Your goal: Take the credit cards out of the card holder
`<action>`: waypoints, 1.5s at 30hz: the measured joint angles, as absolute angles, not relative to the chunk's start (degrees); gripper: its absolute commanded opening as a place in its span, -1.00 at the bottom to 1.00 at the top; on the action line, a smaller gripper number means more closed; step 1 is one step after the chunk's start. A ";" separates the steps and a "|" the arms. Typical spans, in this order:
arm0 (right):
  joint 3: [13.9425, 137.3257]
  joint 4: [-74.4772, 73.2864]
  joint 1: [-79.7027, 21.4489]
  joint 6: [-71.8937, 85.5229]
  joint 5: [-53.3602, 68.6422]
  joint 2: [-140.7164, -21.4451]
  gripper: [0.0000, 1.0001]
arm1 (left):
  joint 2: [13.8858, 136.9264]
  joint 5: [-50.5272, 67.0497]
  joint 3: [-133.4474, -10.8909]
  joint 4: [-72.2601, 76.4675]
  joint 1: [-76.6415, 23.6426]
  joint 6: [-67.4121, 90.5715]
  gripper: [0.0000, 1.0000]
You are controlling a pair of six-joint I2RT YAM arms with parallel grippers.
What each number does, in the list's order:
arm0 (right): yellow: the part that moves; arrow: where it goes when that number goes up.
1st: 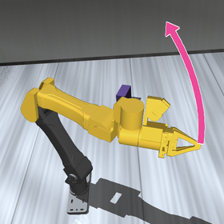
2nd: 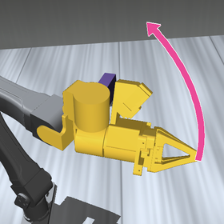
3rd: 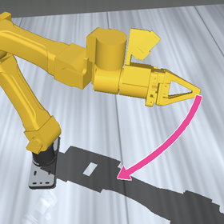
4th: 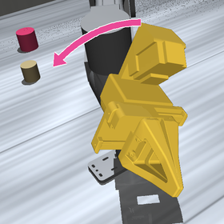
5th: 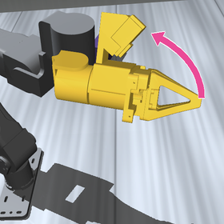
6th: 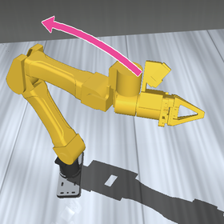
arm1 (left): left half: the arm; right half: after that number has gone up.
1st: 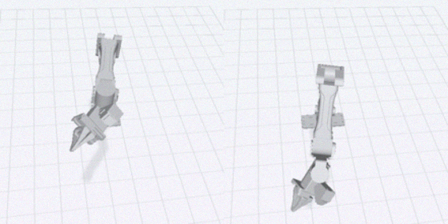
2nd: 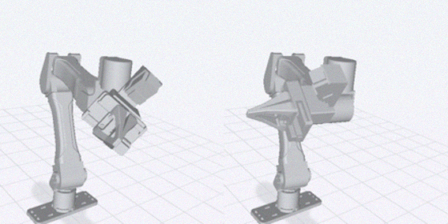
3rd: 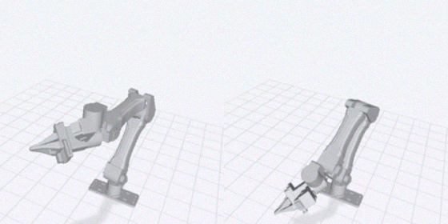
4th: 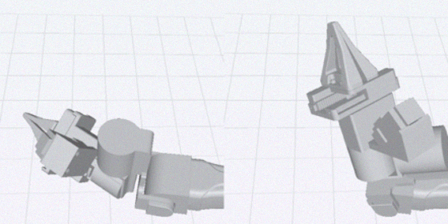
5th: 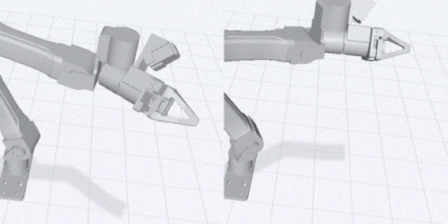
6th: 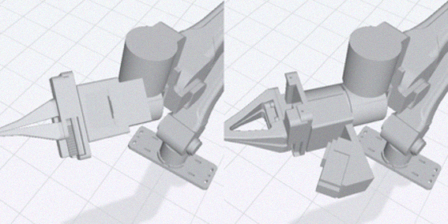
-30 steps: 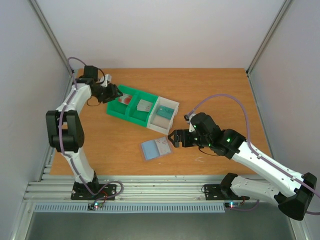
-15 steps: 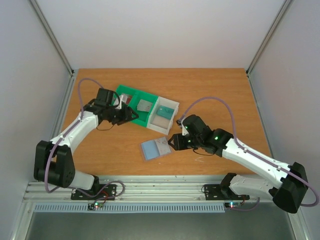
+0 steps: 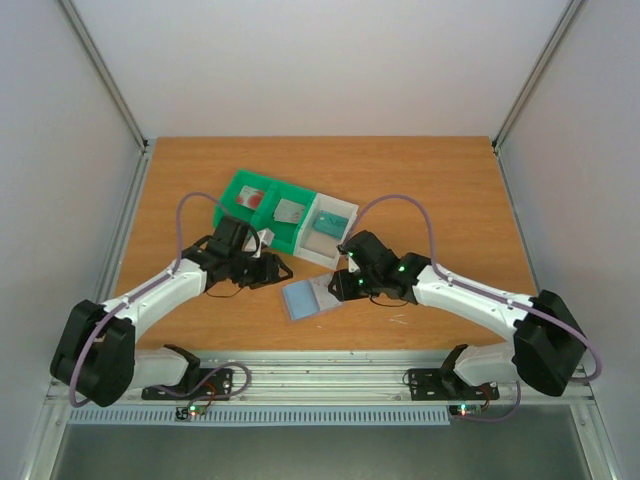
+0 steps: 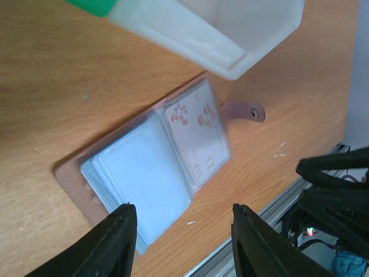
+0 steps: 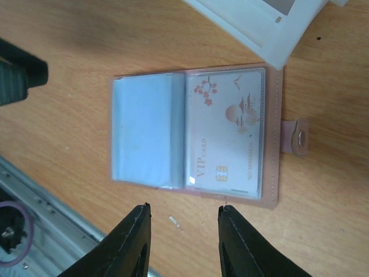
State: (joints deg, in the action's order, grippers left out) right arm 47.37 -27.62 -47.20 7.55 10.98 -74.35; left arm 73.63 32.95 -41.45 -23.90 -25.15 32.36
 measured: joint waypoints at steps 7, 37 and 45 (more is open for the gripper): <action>49.08 -25.26 -47.20 5.80 9.78 -82.59 -0.39 | 73.08 32.84 -36.38 -19.05 -27.64 35.88 -0.09; 50.35 -18.28 -46.76 3.01 5.52 -95.64 -0.52 | 73.10 33.17 -33.26 -13.23 -29.52 41.67 -0.22; 47.31 -13.10 -47.31 6.09 9.82 -94.67 -0.58 | 74.70 32.82 -32.88 -11.27 -32.49 43.22 -0.23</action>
